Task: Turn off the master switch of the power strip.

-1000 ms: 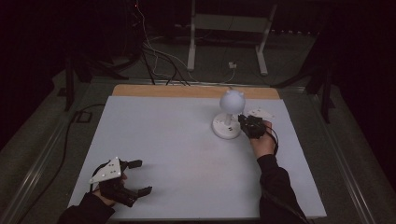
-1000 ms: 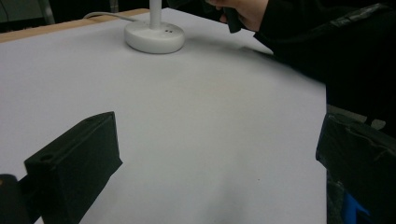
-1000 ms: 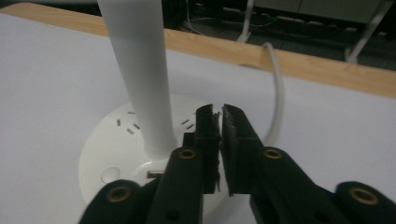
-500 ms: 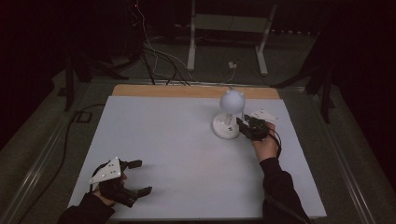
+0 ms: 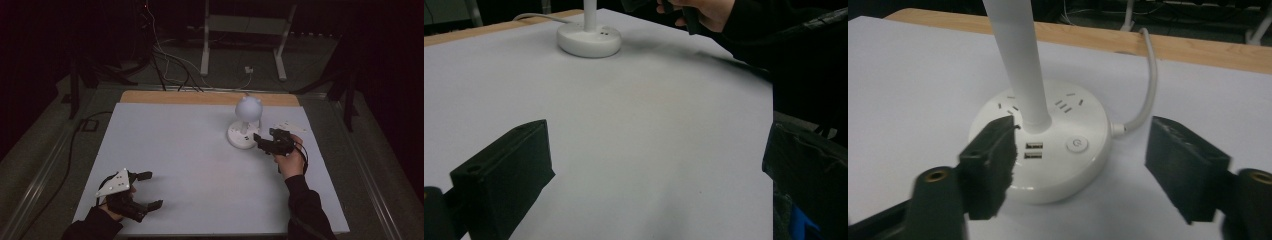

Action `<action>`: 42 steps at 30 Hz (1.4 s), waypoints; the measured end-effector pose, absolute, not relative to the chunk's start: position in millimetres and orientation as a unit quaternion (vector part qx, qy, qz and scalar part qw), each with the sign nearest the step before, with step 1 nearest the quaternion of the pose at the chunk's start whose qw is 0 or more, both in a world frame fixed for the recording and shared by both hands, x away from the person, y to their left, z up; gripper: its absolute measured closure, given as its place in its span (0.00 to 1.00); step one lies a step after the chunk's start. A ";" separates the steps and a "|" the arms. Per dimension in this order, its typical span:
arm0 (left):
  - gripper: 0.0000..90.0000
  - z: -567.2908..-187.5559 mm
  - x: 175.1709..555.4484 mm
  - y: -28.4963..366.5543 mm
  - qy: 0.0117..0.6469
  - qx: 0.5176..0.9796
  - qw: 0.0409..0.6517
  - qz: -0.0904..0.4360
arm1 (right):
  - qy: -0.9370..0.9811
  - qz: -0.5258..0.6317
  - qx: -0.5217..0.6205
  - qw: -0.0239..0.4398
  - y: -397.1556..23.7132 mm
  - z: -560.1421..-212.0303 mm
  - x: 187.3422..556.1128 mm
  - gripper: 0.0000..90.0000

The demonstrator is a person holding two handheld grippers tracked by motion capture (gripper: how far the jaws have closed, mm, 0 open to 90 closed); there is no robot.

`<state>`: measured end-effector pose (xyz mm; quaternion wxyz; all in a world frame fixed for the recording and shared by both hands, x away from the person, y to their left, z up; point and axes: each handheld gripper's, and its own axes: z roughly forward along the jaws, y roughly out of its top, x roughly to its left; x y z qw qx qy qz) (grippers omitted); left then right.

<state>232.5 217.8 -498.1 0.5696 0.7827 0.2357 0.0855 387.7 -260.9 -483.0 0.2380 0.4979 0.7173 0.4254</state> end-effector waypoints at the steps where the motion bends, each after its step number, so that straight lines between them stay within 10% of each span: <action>1: 0.00 -498.1 232.4 217.9 0.236 0.782 0.571 0.085 | 0.717 0.425 0.503 0.228 -261.9 -483.4 387.3 0.24; 9: 0.00 -498.0 232.5 218.0 0.236 0.782 0.571 0.085 | 0.727 0.444 0.489 0.188 -268.9 -486.3 375.3 0.02; 42: 0.00 -497.7 231.6 217.8 0.232 0.783 0.570 0.086 | 0.755 0.455 0.437 0.179 -272.0 -477.0 317.3 0.00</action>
